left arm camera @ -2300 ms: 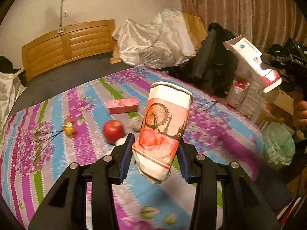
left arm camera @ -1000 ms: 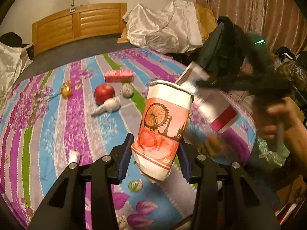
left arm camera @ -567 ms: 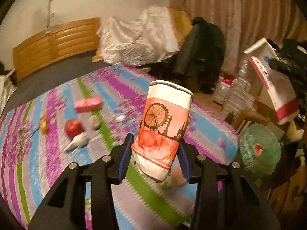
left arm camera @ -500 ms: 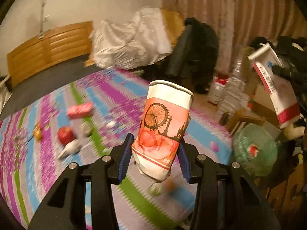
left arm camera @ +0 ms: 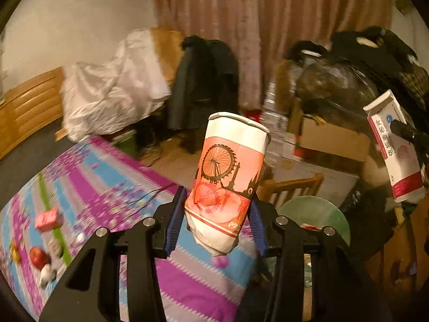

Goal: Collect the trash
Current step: 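Lift and carry the paper cup and white box toward the green bin, then hold the paper cup and white box above the green bin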

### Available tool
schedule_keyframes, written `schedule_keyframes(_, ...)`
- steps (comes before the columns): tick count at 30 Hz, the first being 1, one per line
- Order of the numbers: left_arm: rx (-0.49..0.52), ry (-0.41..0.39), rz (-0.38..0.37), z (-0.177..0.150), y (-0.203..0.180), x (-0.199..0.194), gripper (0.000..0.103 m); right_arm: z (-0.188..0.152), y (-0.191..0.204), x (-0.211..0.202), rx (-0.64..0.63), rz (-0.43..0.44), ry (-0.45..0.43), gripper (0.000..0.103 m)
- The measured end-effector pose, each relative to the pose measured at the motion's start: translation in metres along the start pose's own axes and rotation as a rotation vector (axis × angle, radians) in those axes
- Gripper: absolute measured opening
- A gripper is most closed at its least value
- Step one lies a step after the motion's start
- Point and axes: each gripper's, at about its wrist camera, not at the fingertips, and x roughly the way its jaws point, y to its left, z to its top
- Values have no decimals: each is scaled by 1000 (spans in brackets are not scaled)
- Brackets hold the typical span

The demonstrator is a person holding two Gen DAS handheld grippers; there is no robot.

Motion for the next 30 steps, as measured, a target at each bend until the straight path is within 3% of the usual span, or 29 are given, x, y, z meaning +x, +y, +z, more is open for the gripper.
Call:
schedule_keyframes(6,125,36,-122,24,-72,43,43,-18,-41,2,22,-99,53,20)
schedule_keyframes(12,212,133,-246,18,-131,91,43,-50,-76,28,170,-85,162,20)
schedule_keyframes(21,234,297,-262,-32,-170,142,43,-103,-114,72,296,-101,293,20)
schedule_keyframes(30,241,320,-247,-35,-172,156,43,-132,-121,104,303,-98,366,20)
